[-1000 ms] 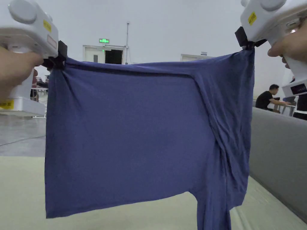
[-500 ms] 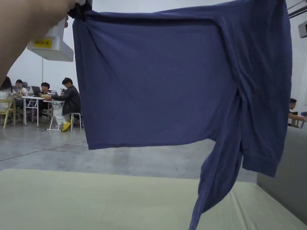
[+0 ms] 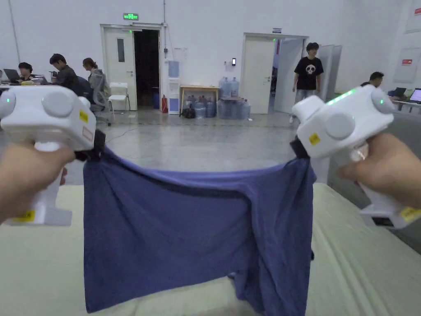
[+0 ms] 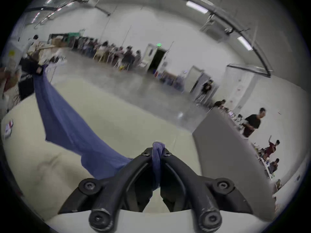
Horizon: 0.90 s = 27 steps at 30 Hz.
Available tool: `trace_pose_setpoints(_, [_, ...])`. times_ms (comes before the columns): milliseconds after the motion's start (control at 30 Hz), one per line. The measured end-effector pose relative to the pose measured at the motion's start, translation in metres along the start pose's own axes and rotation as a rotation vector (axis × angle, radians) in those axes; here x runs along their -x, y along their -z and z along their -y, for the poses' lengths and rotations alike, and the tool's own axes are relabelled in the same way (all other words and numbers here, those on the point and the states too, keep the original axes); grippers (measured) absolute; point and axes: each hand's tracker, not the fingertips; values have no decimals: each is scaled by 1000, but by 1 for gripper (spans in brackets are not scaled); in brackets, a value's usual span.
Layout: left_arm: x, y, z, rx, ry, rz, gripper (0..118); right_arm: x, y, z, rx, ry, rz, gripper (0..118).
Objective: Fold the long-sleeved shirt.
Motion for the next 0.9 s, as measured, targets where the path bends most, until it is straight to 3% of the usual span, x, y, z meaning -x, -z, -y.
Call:
trace_pose_setpoints(133, [14,12,80,53,-30,36,0,20,-1,79,50,107,-98,2])
trace_pose_setpoints(267, [16,-16,166,136,-6,81,0,40,-34,153,106,160,-206,2])
trace_pose_setpoints(400, [6,-62,249,214,70,79,0,68,-70,226,181,139,-274,2])
trace_pose_setpoints(500, [4,-94,310,268,4,111,0,91,-97,277,243,109,-307,2])
trace_pose_setpoints(600, [0,-117,360,322,44,73,0,110,-123,321,297,86,-325,2])
trace_pose_setpoints(767, [13,-140,411,356,-34,83,0,129,-156,374,381,91,-347,2])
trace_pose_setpoints(900, [10,-144,440,410,9,56,0,142,-165,403,444,79,-370,2])
